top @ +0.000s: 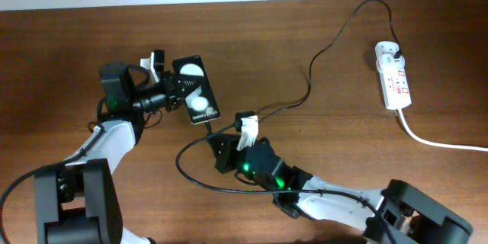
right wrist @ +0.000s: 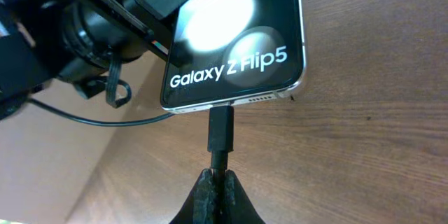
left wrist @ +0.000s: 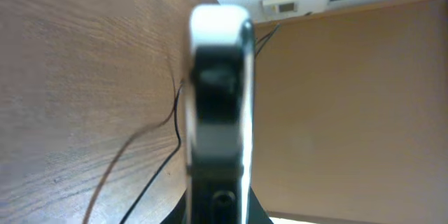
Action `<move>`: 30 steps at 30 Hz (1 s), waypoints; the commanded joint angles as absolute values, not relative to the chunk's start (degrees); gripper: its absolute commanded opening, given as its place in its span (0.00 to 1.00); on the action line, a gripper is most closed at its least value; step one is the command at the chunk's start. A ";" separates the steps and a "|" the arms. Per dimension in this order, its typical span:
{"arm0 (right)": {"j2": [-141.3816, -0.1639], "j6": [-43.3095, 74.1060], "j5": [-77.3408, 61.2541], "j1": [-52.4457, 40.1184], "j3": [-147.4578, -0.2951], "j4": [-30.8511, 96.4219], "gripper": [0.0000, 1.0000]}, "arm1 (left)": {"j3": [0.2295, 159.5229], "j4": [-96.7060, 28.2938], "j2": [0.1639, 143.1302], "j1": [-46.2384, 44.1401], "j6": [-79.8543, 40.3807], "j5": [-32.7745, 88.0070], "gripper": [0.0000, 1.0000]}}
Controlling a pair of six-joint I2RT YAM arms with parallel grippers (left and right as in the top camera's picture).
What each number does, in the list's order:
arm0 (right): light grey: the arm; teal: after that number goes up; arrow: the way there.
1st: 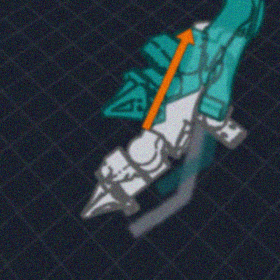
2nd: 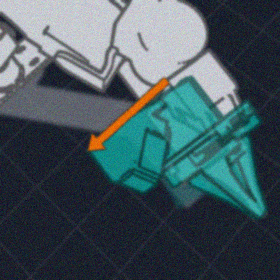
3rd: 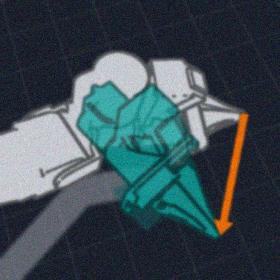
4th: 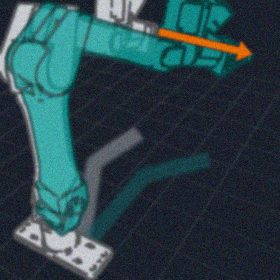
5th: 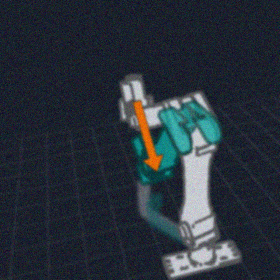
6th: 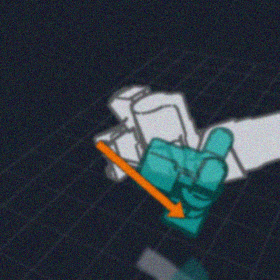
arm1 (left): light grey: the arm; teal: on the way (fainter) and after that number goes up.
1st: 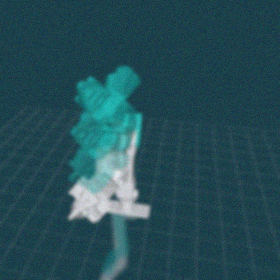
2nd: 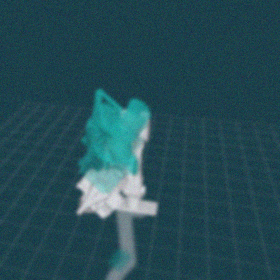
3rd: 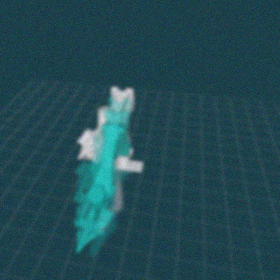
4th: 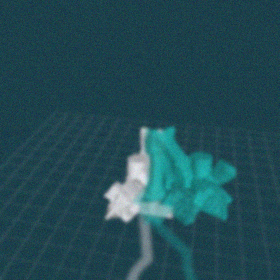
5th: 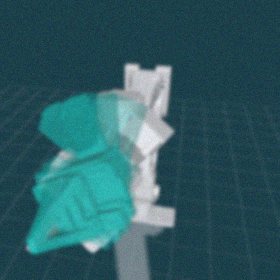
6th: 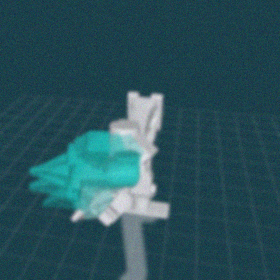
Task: Plug charger to phone and switch on socket
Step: 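Push the connector into the phone's bottom port with the right gripper, then release the cable with the right gripper and lower the phone with the left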
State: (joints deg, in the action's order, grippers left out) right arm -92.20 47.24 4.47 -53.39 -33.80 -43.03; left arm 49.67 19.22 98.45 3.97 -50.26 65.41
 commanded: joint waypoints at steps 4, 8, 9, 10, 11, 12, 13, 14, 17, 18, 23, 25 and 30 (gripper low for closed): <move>-94.94 39.59 11.00 -52.42 -41.39 -43.72 0.04 | 49.54 18.63 96.84 3.03 -49.89 71.83 0.00; -94.91 39.20 11.00 -52.45 -41.39 -42.87 0.04 | 49.54 18.85 96.84 3.03 -49.89 71.81 0.00; -94.87 39.20 10.98 -52.45 -41.39 -42.87 0.05 | 49.54 18.85 96.84 3.03 -49.89 71.81 0.00; -94.87 39.20 10.96 -52.45 -41.39 -42.85 0.12 | 49.54 18.85 96.84 3.03 -49.89 71.79 0.00; -94.87 39.20 10.46 -52.42 -41.39 -42.44 0.39 | 49.54 18.87 96.84 3.03 -49.87 71.77 0.00; -94.87 39.20 10.31 -52.42 -41.39 -41.76 0.66 | 49.54 18.90 96.84 3.03 -49.87 71.35 0.00; -94.87 39.20 10.07 -52.42 -41.39 -40.69 0.82 | 49.54 18.85 96.84 3.03 -49.84 70.57 0.00; -94.87 39.18 9.63 -52.42 -41.39 -39.42 0.89 | 49.54 18.83 96.84 3.03 -49.84 70.46 0.00; -94.15 35.86 6.09 -52.42 -41.39 -35.77 0.99 | 49.54 18.79 96.84 3.03 -49.32 68.38 0.00; -93.25 34.17 5.15 -52.42 -41.39 -34.59 0.99 | 49.54 18.79 96.84 3.03 -47.66 67.64 0.00; -84.16 31.29 4.89 -49.82 -41.39 -21.30 0.99 | 49.54 16.53 96.84 3.03 -35.66 65.39 0.00; -80.47 31.29 2.59 -47.07 -41.39 -14.31 0.99 | 49.54 12.80 96.84 3.03 -35.03 60.71 0.00; -78.19 31.31 -0.71 -39.07 -41.39 2.90 0.99 | 49.54 0.71 96.84 2.98 -35.00 41.10 0.00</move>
State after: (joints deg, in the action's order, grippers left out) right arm -78.56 32.08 1.30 -42.68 -41.45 -3.14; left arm 49.56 3.42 98.24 3.01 -36.75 53.30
